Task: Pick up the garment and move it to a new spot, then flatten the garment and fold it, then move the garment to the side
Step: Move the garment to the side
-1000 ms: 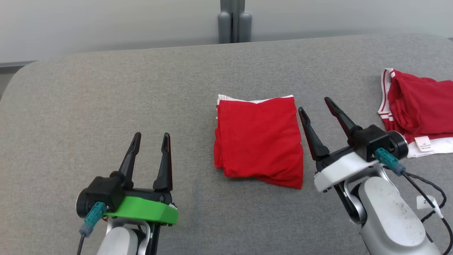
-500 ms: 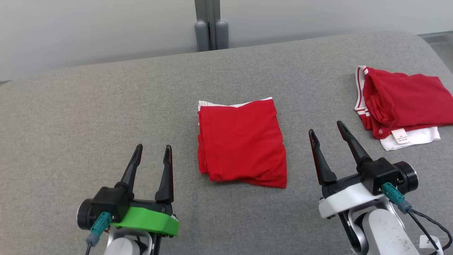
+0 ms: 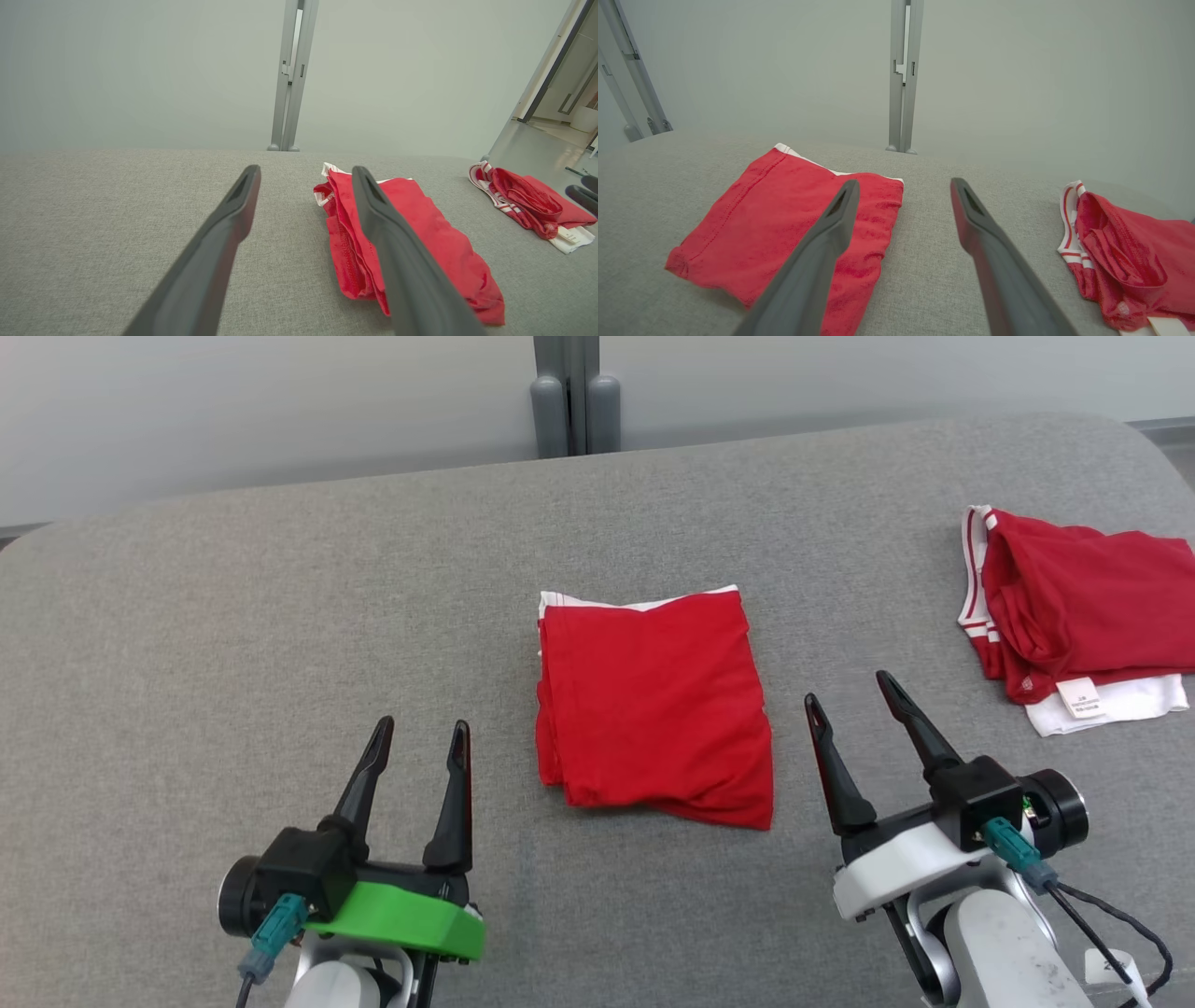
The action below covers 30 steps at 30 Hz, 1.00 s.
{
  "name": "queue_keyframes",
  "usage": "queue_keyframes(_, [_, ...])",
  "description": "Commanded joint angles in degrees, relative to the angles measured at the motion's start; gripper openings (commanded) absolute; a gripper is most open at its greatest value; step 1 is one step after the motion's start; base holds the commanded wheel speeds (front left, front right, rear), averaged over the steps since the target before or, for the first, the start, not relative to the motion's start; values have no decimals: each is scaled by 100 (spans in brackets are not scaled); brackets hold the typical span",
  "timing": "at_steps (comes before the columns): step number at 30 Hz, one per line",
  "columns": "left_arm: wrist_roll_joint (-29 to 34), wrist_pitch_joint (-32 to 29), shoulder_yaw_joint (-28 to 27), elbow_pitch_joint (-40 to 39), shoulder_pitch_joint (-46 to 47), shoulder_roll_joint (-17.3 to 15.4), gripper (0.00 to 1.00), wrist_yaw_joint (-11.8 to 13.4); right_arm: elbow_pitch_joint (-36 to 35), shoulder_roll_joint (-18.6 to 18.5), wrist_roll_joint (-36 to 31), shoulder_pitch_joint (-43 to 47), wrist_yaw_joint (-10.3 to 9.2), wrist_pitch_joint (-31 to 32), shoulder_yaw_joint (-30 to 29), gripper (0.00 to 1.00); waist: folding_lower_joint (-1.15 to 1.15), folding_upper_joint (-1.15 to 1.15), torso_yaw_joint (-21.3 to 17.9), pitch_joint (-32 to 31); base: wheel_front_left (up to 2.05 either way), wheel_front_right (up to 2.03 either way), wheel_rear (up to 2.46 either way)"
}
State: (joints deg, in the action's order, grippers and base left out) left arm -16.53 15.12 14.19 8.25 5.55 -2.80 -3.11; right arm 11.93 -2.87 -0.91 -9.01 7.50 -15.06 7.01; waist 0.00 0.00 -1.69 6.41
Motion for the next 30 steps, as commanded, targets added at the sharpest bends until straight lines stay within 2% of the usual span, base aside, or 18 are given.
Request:
queue_keyframes(1, [-16, 2, 12, 5, 126, -21, 100, -46, 148, -6, -73, -129, -3, -15, 22, 100, 0, 0, 124, 157, 0, 0, 0])
queue_keyframes(7, [-41, 2, 183, 38, 364, -21, 100, -50, 968, -7, -188, -649, -3, 39, 37, 100, 0, 0, 425, 582, 0, 0, 0])
queue_keyframes(19, [-214, 2, 413, 215, 683, -21, 100, 6, 2457, -12, 401, -1606, -3, 547, -18, 100, 0, 0, 956, 952, 0, 0, 0])
queue_keyframes(25, [-217, 2, 422, 226, 693, -22, 100, 18, 2965, -8, 600, -1755, -2, 589, -29, 100, 0, 0, 1049, 945, 0, 0, 0])
queue_keyframes(30, [-230, 2, 405, 237, 657, -22, 100, 31, 3051, -10, 376, -1835, -2, 345, -193, 100, 0, 0, 1015, 912, 0, 0, 0])
